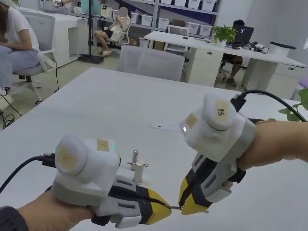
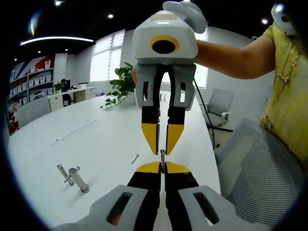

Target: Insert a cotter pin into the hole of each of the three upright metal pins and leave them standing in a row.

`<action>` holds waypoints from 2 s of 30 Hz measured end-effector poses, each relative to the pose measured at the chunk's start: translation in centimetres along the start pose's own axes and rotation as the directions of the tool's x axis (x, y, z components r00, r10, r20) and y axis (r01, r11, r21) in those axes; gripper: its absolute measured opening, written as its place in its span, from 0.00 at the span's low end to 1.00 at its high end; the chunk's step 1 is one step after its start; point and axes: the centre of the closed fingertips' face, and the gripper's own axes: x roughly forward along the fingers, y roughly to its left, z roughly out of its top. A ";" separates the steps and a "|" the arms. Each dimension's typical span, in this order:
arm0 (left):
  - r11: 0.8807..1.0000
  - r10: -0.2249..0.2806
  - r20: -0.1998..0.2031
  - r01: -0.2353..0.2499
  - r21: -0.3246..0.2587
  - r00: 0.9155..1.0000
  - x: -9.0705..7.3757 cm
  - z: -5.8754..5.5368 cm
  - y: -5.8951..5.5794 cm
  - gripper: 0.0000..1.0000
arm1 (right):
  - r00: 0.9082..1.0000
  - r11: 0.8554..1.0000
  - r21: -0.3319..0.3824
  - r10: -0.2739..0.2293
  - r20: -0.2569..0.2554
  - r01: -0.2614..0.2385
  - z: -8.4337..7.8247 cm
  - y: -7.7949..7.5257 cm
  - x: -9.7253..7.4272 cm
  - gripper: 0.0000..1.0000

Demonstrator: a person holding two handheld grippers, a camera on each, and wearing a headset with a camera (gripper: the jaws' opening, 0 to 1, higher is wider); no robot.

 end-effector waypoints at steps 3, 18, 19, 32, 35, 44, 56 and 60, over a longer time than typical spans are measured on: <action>1.000 -0.004 -0.001 0.004 0.015 1.000 0.0 0.2 -0.1 0.00 | 1.000 1.000 0.015 0.021 0.008 -0.021 0.1 0.2 0.1 0.09; 0.996 0.000 0.005 0.000 0.092 1.000 -0.2 0.8 -0.3 0.00 | 0.998 0.996 0.059 0.060 -0.006 -0.060 -0.3 0.6 0.2 0.07; 0.994 0.003 0.002 -0.004 0.107 1.000 -0.1 0.8 -0.3 0.00 | 0.998 0.996 0.059 0.061 -0.006 -0.060 -0.3 0.6 0.2 0.07; 0.995 0.055 0.013 -0.055 0.087 0.998 -0.1 0.5 0.9 0.00 | 0.998 0.996 0.066 -0.065 -0.027 0.066 -0.2 -0.9 -0.2 0.03; 0.997 0.057 0.032 -0.059 0.045 0.998 -0.2 0.7 1.1 0.01 | 0.995 0.994 0.053 -0.098 -0.032 0.100 -0.1 -1.2 -0.2 0.03; 0.996 0.089 0.059 -0.089 0.002 0.994 -0.5 0.9 1.8 0.01 | 0.986 0.984 0.072 -0.164 -0.017 0.165 0.2 -2.0 -0.4 0.02; 0.997 0.081 0.055 -0.081 -0.004 0.995 -0.4 0.7 1.9 0.00 | 0.988 0.983 0.092 -0.156 -0.018 0.157 0.0 -2.0 0.0 0.02; 0.997 0.081 0.050 -0.081 -0.007 0.995 -0.3 0.6 1.8 0.00 | 0.987 0.984 0.084 -0.157 -0.024 0.159 -0.1 -2.0 0.1 0.02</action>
